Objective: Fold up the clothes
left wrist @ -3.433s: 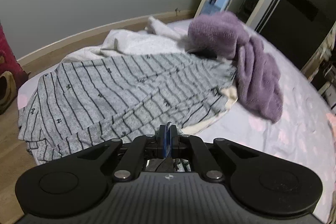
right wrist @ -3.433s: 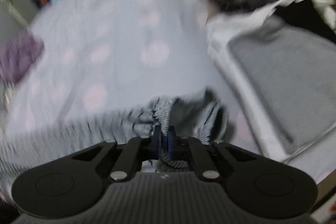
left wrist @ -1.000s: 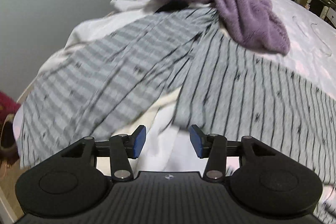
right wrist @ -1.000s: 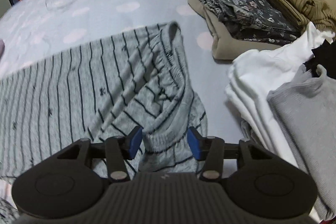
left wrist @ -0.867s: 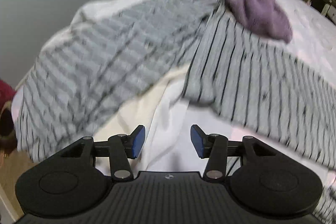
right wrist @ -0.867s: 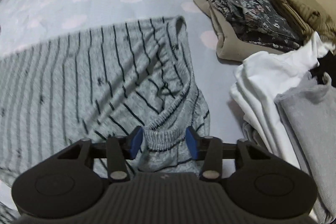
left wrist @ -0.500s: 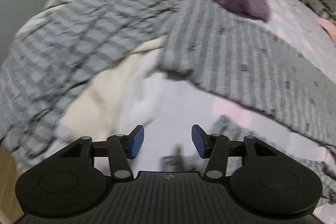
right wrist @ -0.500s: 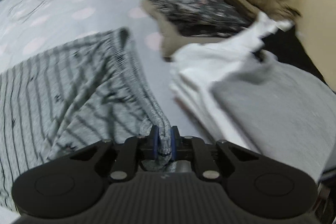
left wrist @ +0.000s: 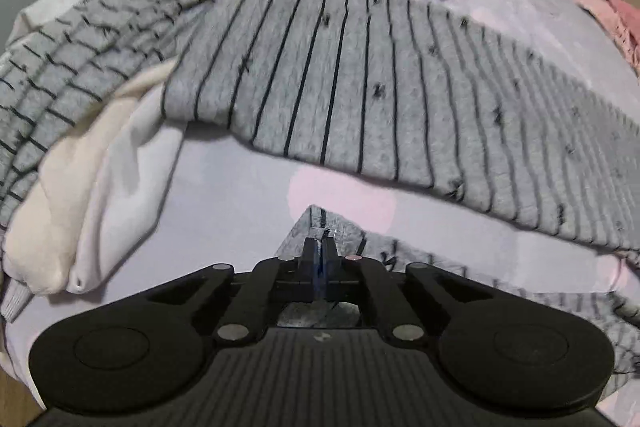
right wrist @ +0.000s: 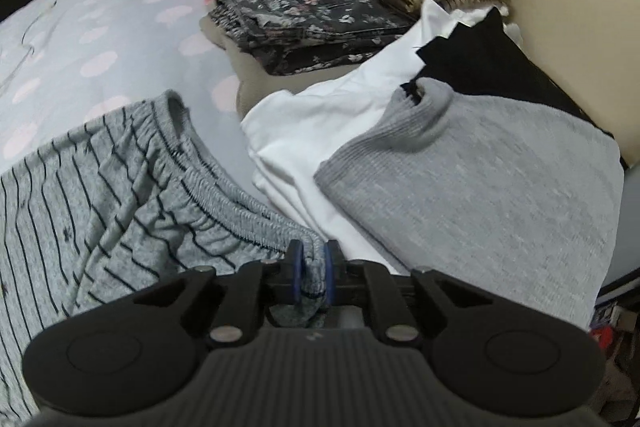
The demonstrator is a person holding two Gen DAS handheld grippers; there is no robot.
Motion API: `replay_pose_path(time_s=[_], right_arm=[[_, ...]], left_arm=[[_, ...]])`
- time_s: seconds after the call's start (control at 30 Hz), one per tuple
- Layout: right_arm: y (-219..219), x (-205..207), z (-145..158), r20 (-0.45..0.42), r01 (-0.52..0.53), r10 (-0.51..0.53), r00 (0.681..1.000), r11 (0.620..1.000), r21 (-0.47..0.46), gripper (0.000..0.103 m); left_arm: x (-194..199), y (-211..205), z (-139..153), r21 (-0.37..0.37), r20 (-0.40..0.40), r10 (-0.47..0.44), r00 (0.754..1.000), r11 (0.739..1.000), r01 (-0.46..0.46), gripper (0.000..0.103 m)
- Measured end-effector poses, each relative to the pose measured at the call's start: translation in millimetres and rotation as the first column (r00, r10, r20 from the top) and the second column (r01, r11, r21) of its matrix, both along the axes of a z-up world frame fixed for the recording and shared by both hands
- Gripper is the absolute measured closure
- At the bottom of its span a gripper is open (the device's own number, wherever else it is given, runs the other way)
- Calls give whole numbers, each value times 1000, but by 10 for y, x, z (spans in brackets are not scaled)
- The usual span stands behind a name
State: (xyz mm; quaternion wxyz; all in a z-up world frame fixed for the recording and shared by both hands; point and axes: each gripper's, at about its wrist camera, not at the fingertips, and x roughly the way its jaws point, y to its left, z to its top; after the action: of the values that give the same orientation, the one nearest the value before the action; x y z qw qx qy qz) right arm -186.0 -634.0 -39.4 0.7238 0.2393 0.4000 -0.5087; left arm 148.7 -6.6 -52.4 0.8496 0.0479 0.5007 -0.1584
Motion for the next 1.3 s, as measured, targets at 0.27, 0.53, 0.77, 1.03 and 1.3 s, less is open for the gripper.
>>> replay_pose_path(time_s=[0.27,0.53,0.77,1.03,1.3], right_arm=[[-53,-118,179,106,59,-53,993,997,-49,91],[-194,-252,319,180,187,-164,970,974,-124,91],[-299,-271,364,191,240,-211,959,961,-140,91],[-257,-234,348,164,217,-189,968,961,-170,91],[-199,-166,331,145,183,-157,977,965,-188,91]], left_arm=[[-251,531,937,-192,114,41,993,981,-19,103],[-687,886,1299,-119,81,-121,989,984,130,103],[-1080,747,750,33,-225,-375,900,920,391,103],[-951,687,811,-51,-260,-439,860,896,441,74],[-156,537,536,94,-99,-224,970,968,233,65]])
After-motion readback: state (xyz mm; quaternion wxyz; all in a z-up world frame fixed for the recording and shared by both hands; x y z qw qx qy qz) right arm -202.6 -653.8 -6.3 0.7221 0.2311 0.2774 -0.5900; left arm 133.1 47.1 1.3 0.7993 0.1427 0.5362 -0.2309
